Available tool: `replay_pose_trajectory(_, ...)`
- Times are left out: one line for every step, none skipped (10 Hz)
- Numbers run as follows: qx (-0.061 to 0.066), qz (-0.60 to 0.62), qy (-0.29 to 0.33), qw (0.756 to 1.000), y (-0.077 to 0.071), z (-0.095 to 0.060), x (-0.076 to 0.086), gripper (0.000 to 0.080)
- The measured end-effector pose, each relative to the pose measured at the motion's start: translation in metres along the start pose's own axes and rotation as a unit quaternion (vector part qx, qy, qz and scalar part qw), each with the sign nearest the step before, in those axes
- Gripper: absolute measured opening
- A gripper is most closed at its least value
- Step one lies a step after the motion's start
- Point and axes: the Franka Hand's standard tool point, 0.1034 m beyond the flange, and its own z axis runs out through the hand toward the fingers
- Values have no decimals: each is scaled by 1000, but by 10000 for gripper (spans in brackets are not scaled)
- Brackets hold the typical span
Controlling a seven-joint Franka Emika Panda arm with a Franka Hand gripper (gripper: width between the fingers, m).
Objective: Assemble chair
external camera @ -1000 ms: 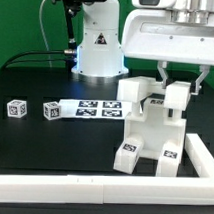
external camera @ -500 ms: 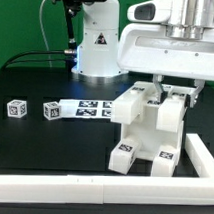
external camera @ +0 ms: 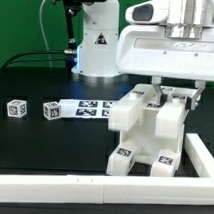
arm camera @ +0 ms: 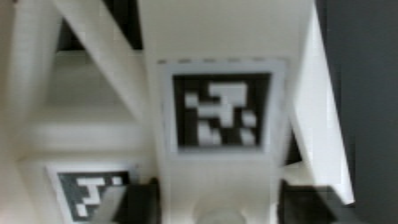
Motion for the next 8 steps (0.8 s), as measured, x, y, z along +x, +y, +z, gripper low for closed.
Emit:
replay_pose_trajectory(0,1,0,1000,1,0,1,484)
replay_pose_trajectory(-1,2,-2,1000,1,-1,2,611)
replay_pose_trajectory(0,1,-3,1000,0,-4,4,611)
replay_pose_trajectory(4,1,-5,1000,1,-13,7,644)
replay_pose_trajectory(9,-8,-13,1000,3,-27,10,644)
replay_pose_trajectory(18,-19,-22,999,11,-51,18,648)
replay_pose_trajectory(26,-17,-23,999,25,-73,31,649)
replay_pose_trajectory(22,-7,-20,1000,26,-74,34,649)
